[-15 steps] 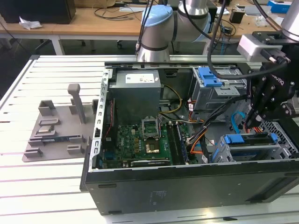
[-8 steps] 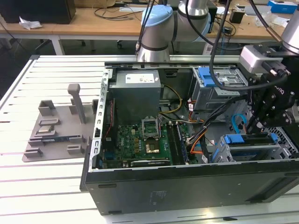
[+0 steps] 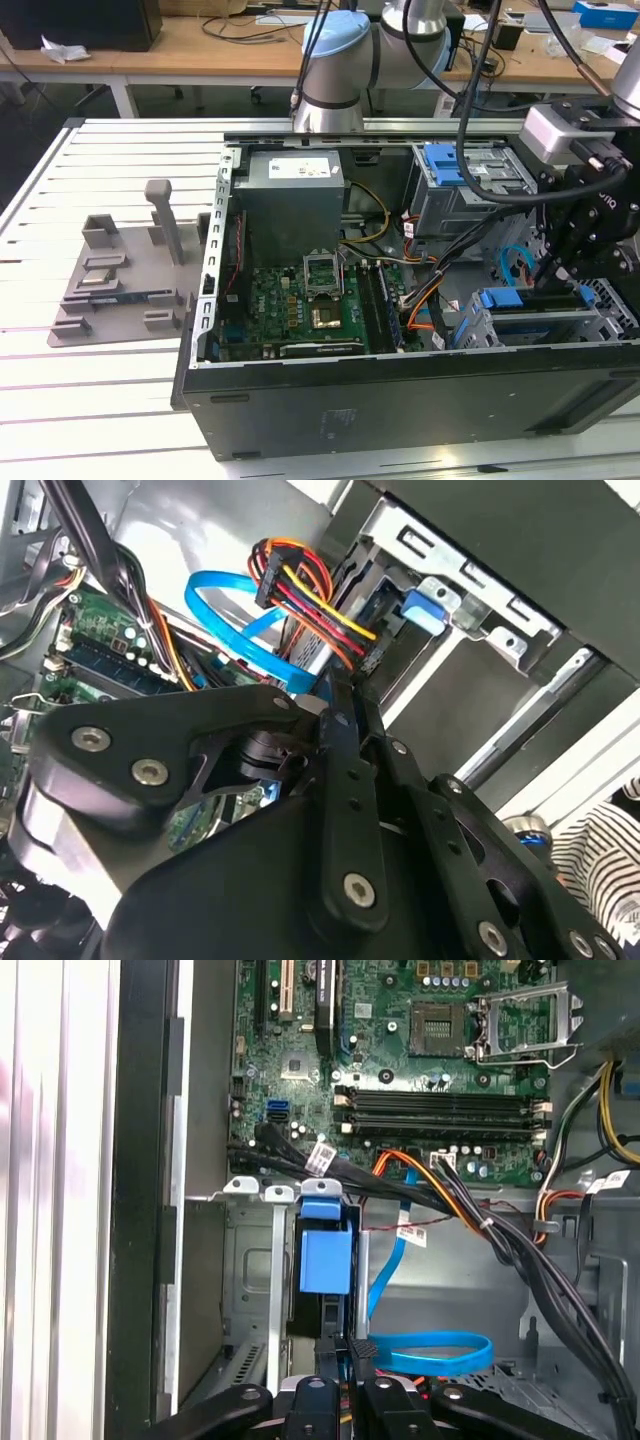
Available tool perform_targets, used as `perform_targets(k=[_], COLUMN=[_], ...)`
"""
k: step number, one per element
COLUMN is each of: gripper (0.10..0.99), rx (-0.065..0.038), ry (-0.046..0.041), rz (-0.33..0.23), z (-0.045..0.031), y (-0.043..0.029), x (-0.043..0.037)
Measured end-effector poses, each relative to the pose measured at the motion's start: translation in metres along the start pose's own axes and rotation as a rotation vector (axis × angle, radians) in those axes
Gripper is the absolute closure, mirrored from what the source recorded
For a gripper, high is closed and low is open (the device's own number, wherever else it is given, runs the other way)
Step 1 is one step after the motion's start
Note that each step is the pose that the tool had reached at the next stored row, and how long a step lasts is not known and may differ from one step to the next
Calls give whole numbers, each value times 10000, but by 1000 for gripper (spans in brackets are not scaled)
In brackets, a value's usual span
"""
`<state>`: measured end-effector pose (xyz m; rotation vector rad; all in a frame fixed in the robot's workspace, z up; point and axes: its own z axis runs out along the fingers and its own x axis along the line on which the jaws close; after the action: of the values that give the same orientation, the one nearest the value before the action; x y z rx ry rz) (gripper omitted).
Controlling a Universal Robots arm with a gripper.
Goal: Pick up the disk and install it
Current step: 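Insert the second disk wire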
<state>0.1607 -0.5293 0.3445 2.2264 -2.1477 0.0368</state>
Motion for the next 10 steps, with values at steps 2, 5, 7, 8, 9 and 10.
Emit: perform_targets(k=[2,5,7,8,9,10], gripper=[925,925,925,925,925,925], rx=[-2,-2,-2,-1,0,-1], ry=[-3,5,4,3,6,7], rz=[2,1,0,1,0,-1], z=[2,12,28,36,41,45], y=[-3,-4,0,5,8,11], x=[0,1,0,-1,-1,-1])
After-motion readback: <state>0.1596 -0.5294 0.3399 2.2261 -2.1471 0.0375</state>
